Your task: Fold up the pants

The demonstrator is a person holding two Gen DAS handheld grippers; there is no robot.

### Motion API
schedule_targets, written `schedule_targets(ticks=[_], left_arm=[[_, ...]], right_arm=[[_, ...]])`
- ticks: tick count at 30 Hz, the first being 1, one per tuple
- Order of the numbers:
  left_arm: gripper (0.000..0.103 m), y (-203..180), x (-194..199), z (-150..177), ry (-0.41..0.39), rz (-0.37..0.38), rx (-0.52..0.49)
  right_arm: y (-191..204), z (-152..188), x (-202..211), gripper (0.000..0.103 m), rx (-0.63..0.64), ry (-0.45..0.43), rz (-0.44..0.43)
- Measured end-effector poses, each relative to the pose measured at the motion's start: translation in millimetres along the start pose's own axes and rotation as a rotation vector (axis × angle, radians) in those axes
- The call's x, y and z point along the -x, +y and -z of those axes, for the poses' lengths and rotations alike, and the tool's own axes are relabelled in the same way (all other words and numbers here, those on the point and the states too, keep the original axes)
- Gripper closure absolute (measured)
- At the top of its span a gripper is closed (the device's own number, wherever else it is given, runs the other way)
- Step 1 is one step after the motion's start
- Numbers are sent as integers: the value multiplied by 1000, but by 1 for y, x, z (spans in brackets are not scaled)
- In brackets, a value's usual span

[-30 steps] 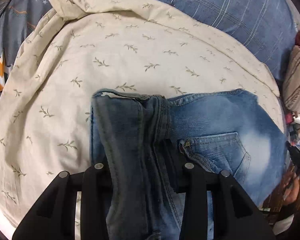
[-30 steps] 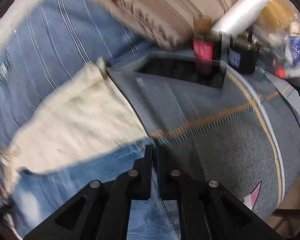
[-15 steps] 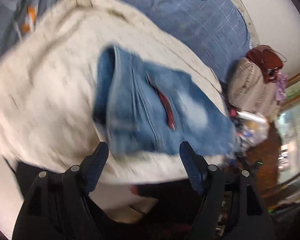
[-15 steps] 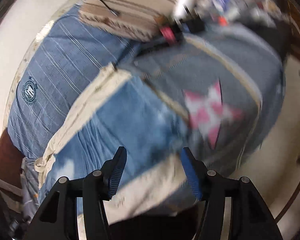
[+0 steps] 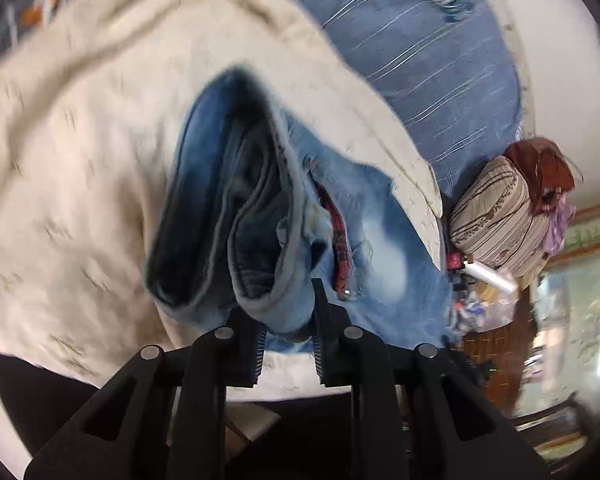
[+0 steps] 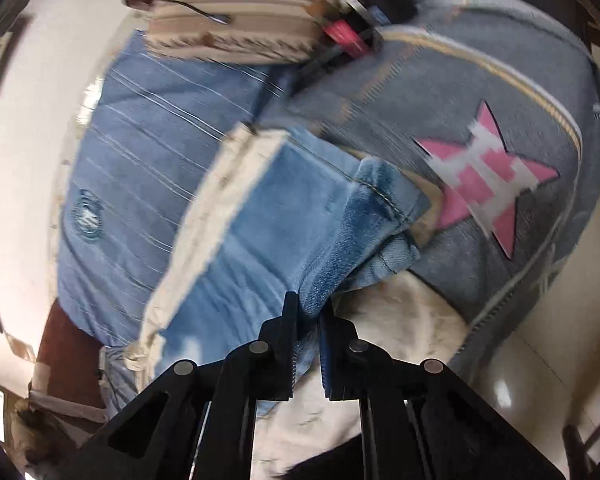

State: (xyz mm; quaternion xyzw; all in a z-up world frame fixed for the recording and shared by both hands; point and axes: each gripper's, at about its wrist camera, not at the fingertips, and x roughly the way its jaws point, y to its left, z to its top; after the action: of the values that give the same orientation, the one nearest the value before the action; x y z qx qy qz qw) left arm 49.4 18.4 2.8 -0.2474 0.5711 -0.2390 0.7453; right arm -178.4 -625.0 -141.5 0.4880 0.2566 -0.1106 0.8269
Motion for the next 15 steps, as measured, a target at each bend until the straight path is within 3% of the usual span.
schedule_targets(ticks=[2,4,5,8,9,10,13,14,15], left_arm=[[85,3,-8,4,2,-64,-33],[85,19,-36,8,78,-155,-19],[85,30,-49,12,120,-161,3],[82,26,-30,17,89,-106,-32],[79,23,-19,20,68,-89,-57],[70,20,-9,21,47,-77,-86],[28,11,12,22,-33,-57,-147],[22,12,14,21,-55,-63,-145],[21,13,9,19,-65,-85,-132]], right_arm=[[-4,9,-11,94,24,35,65],[-16,18,-27,87,26,90,120],[-21,20,-24,87,-7,77,89],[-32,15,-2,74,-86,25,14],[-39,13,10,59,-111,-18,14],[-45,12,19,45,-132,-47,20],[-61,10,26,42,-180,-58,2],[-64,10,23,42,-195,-60,-12],[-66,11,19,42,-206,-59,-30]])
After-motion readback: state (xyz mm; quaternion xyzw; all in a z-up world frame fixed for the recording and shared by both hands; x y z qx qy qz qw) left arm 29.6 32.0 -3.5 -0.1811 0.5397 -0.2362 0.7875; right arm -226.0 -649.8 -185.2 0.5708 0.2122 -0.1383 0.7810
